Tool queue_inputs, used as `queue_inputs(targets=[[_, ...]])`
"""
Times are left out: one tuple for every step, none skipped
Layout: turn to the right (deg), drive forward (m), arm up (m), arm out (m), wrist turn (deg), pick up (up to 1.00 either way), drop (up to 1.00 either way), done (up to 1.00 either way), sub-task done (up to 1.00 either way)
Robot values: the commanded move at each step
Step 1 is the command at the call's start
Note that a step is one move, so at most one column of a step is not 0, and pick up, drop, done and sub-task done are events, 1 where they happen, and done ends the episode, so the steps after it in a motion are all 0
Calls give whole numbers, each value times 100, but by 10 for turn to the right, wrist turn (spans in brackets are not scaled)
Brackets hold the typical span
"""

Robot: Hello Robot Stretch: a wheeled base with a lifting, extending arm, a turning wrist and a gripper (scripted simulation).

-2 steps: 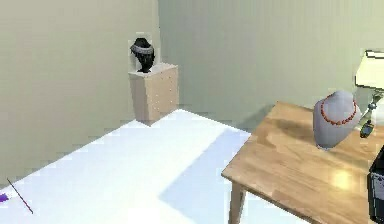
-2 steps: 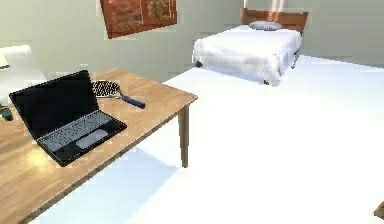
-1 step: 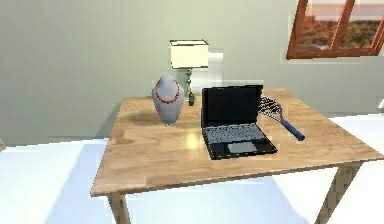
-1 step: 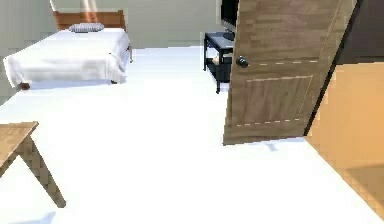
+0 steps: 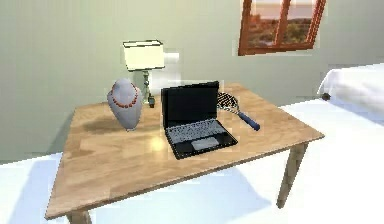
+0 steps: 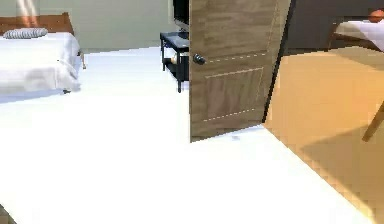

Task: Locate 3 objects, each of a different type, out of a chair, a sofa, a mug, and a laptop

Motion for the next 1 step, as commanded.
queue_inputs(targets=[[0,0,0,0,0,0,0,100,0]])
